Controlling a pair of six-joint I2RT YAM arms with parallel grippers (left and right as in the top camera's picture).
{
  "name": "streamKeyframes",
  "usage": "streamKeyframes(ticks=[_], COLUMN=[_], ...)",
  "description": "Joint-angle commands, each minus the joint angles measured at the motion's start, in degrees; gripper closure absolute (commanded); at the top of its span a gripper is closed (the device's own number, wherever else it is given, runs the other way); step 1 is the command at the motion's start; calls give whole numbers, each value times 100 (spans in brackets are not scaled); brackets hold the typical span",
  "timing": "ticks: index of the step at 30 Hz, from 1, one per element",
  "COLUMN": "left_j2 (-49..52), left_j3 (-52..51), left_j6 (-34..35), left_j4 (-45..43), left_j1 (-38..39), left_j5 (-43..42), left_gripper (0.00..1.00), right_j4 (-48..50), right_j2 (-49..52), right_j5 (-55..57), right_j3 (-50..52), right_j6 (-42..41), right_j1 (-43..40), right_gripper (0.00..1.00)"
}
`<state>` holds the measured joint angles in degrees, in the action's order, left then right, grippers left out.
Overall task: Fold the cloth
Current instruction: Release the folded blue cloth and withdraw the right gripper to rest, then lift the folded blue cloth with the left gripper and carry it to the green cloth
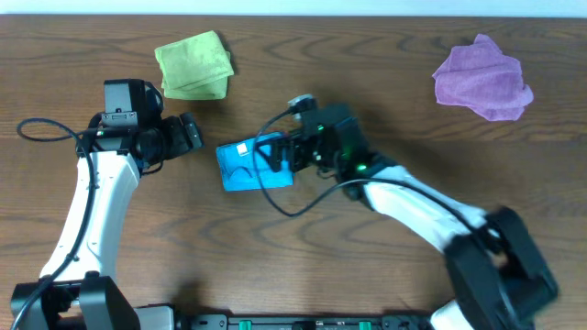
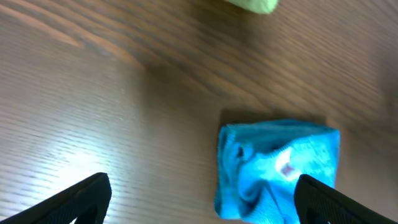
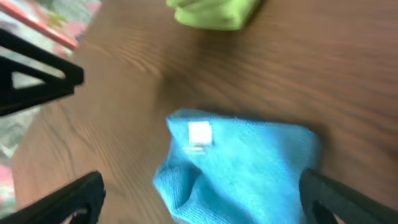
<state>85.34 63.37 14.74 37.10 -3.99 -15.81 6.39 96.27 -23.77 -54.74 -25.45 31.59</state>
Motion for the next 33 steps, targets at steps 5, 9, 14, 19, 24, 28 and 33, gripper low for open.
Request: streamKeyframes(ticks=[5,9,14,19,24,28,33], left_j2=[-76,-72,-72,-70,-70,-70,-70], left_j3=[142,129,-92,-573,-1257,-1646,-1941], left_j6=[57,76,251,404,706,850,1080], left_j4=[319,433,439,286,-170,-468,-710], left_j1=[-24,-24,-15,-13,-13,-11,-4], left_j5=[-835,-1213,-1486,-1808,-2330,-2616,-2614], left_gripper=[5,5,5,5,5,5,4], right_j4=[-2144,-3421,-3532,-3552,-3670,-3956,-4155], right_j2=[-1624,-2490,-3847,-5416,-6999,-7917,-8133], right_j5=[50,363,389,389,389,442,516], right_j3=[-72,101,1104,2280,3195,3543,3571], right_j6=[1327,1867,1718,1222,634,442,444], right_j1=[-739,-1123,-1565,-1803,-1840,-1840,-1840], right_gripper=[1,1,1,1,1,1,1])
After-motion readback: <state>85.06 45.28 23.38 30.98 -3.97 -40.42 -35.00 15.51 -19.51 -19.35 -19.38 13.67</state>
